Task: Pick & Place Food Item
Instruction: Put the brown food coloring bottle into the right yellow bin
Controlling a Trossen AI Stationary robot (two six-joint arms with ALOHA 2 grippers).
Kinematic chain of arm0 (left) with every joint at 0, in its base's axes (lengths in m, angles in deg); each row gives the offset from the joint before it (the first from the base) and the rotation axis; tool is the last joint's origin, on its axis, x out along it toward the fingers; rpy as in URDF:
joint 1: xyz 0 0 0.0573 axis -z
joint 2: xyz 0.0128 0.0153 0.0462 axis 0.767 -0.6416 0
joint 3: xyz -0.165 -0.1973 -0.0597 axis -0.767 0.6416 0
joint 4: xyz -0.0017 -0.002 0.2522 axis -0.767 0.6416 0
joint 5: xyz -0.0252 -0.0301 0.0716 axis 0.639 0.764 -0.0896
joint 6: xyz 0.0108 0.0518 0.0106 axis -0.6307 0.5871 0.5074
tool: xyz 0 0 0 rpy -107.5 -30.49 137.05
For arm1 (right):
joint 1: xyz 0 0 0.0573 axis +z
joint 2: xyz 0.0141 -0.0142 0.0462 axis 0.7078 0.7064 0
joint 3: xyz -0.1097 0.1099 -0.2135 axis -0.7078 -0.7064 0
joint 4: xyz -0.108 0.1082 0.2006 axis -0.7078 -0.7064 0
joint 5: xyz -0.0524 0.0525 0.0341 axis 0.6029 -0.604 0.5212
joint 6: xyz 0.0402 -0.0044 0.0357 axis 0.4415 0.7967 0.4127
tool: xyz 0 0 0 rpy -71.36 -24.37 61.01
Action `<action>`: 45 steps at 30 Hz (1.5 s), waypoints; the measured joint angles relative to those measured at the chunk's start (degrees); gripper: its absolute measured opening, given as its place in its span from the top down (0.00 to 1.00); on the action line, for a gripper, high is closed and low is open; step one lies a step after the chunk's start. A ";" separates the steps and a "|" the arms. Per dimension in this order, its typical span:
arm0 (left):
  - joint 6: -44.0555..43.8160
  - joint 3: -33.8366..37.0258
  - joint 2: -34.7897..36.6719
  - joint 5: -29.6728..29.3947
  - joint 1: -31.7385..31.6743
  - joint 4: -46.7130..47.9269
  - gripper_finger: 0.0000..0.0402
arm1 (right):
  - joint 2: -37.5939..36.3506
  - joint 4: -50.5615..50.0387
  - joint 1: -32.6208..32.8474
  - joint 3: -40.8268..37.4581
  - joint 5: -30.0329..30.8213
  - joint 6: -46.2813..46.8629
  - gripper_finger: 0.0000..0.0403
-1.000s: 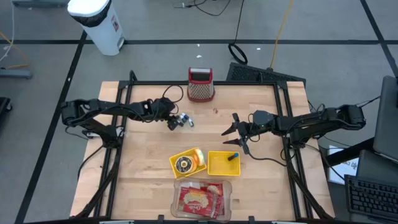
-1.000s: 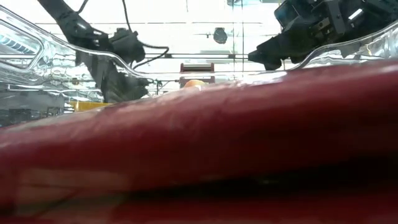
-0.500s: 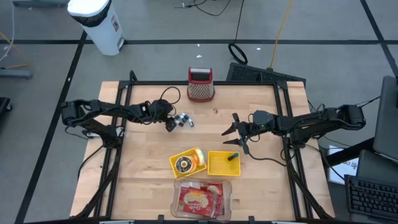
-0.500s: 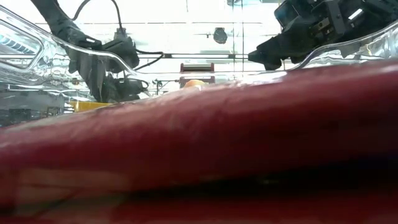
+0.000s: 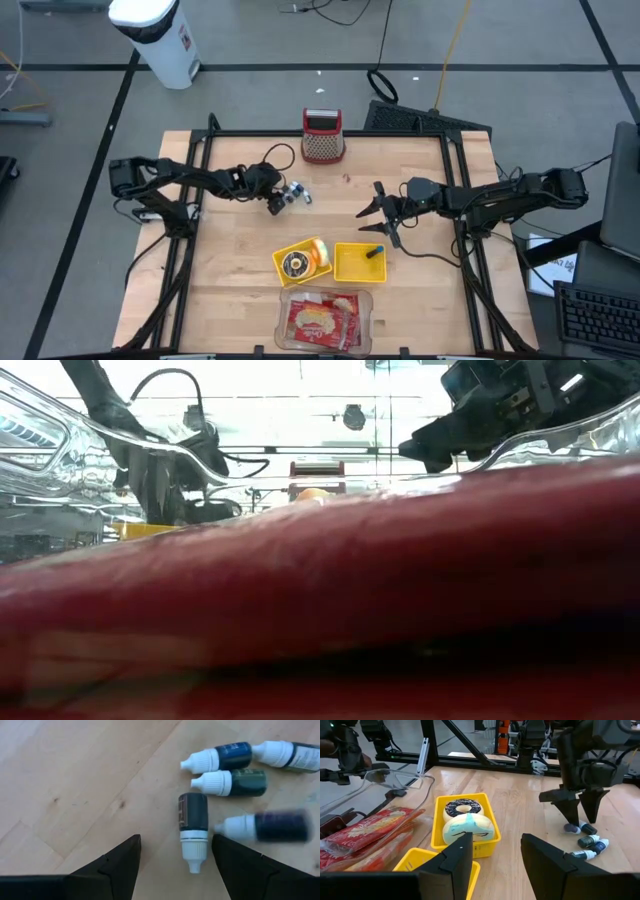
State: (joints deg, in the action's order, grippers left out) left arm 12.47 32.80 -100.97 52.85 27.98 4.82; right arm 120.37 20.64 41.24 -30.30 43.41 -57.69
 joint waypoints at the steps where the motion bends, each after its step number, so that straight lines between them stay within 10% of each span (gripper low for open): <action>1: -0.33 -0.01 -0.52 0.03 0.00 -0.56 0.38 | 0.00 0.00 0.00 0.00 0.01 0.01 0.62; 7: 0.18 0.02 -0.95 -0.09 0.04 -1.64 0.43 | 0.00 -0.02 0.02 0.00 0.00 0.02 0.62; 19: 0.39 -1.19 0.38 2.28 0.17 -0.34 0.87 | 0.00 -0.02 0.05 0.00 4.07 -0.66 0.61; 32: -4.64 -12.70 7.36 15.01 9.82 3.68 0.83 | 2.32 3.43 2.44 0.04 17.11 -29.49 0.60; 45: -8.69 -16.96 6.85 15.75 19.82 -5.36 0.84 | 22.26 25.55 7.31 5.43 20.89 -41.64 0.40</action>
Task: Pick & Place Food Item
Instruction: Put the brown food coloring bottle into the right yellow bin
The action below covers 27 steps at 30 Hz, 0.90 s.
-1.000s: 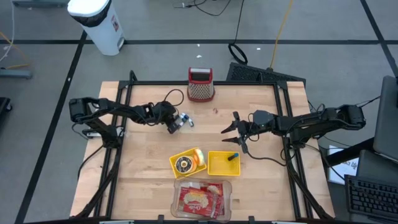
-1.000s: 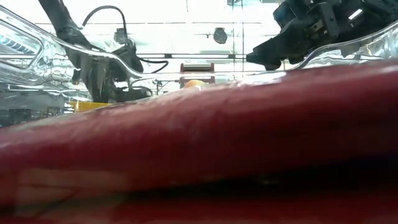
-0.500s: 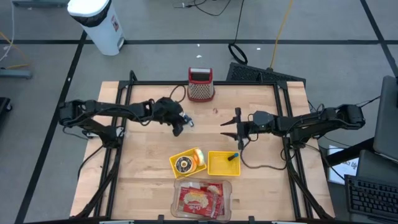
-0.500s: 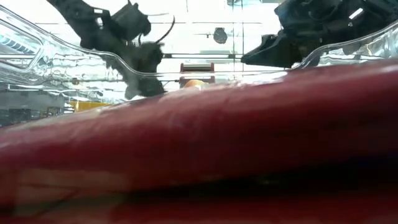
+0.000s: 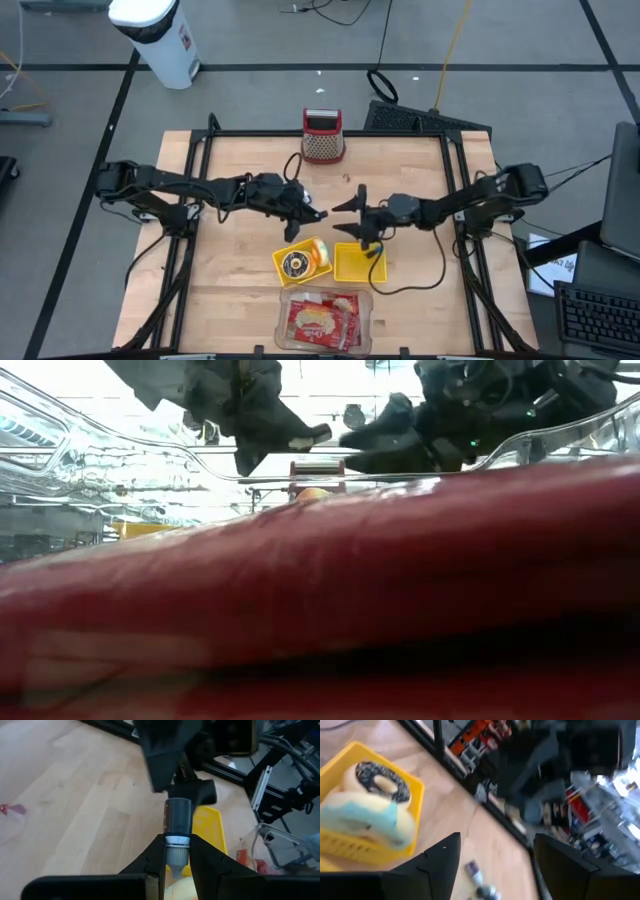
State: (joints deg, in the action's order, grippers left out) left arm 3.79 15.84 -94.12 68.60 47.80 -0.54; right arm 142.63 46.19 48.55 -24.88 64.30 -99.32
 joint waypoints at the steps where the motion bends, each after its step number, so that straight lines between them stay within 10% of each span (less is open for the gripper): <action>1: -0.16 0.00 0.00 -0.06 0.23 0.14 0.84 | 0.83 1.10 0.28 0.64 -0.09 -0.99 0.40; 18: -3.56 0.04 0.00 1.38 0.93 1.30 0.83 | 9.52 0.80 0.63 10.00 -3.21 -8.96 0.53; 27: -3.37 0.04 0.00 2.78 1.31 1.20 0.83 | 9.48 0.98 0.70 10.00 -3.29 -8.96 0.78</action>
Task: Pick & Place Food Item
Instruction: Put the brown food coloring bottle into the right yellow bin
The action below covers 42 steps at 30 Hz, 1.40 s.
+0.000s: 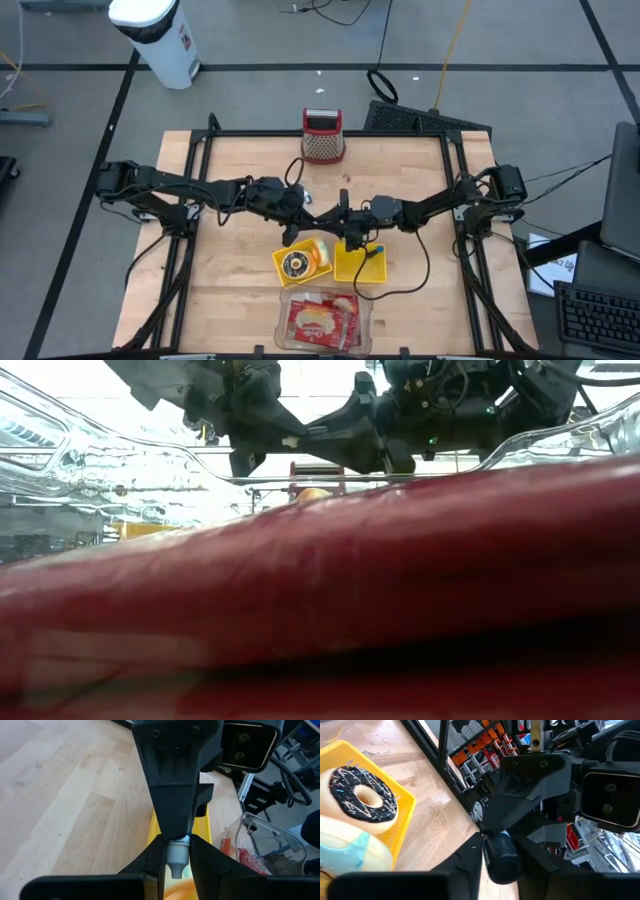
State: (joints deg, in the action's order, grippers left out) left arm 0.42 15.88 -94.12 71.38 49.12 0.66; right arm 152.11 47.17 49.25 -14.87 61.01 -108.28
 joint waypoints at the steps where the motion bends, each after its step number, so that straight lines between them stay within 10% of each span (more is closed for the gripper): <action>1: -0.02 0.00 0.00 0.04 0.00 0.00 0.83 | 0.00 -0.14 0.04 0.00 -0.02 0.00 0.81; 25: 4.28 -0.09 9.89 -5.23 -5.65 5.03 0.59 | -8.08 -16.47 0.89 -0.22 1.10 15.78 0.85; 34: 6.57 -0.04 9.84 -14.93 -5.66 11.44 0.56 | -21.98 -42.96 1.03 -0.22 -10.13 40.02 0.85; 42: 8.34 -0.04 9.84 -18.15 -5.66 11.82 0.56 | -23.51 -41.82 2.03 -5.59 -20.92 51.06 0.85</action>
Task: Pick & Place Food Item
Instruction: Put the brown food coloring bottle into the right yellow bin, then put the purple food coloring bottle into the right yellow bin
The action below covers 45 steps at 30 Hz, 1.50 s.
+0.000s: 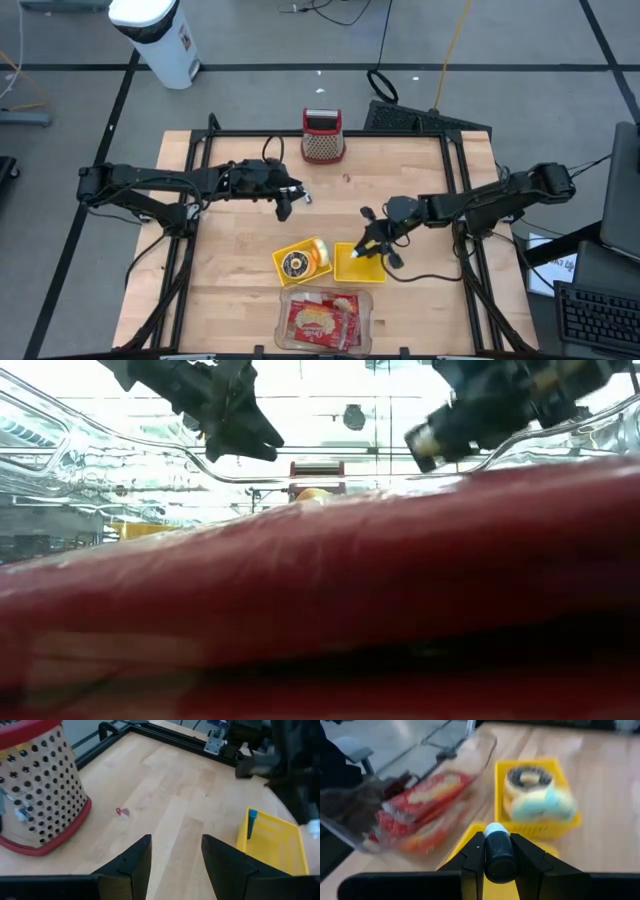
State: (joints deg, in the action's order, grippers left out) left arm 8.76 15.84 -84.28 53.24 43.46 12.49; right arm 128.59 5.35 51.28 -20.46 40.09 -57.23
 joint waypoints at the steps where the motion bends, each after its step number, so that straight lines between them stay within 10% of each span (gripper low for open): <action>1: 0.03 0.00 0.00 -0.19 0.00 -0.02 0.56 | 0.58 0.90 0.08 -1.13 0.08 0.60 0.85; 20: -0.04 0.04 -0.02 -0.32 0.00 0.03 0.56 | 7.82 23.76 1.66 -12.42 -0.12 5.87 0.78; 35: -2.66 0.07 -0.02 -0.58 0.00 3.56 0.56 | 6.94 30.13 -0.20 -12.42 2.43 10.40 0.52; 45: -11.55 5.91 -3.54 -11.93 0.81 6.86 0.56 | 1.50 30.55 -3.09 -12.42 4.73 3.90 0.53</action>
State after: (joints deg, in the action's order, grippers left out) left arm -2.79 21.75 -87.82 41.31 44.26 19.35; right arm 130.09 35.90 48.19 -32.88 44.82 -53.33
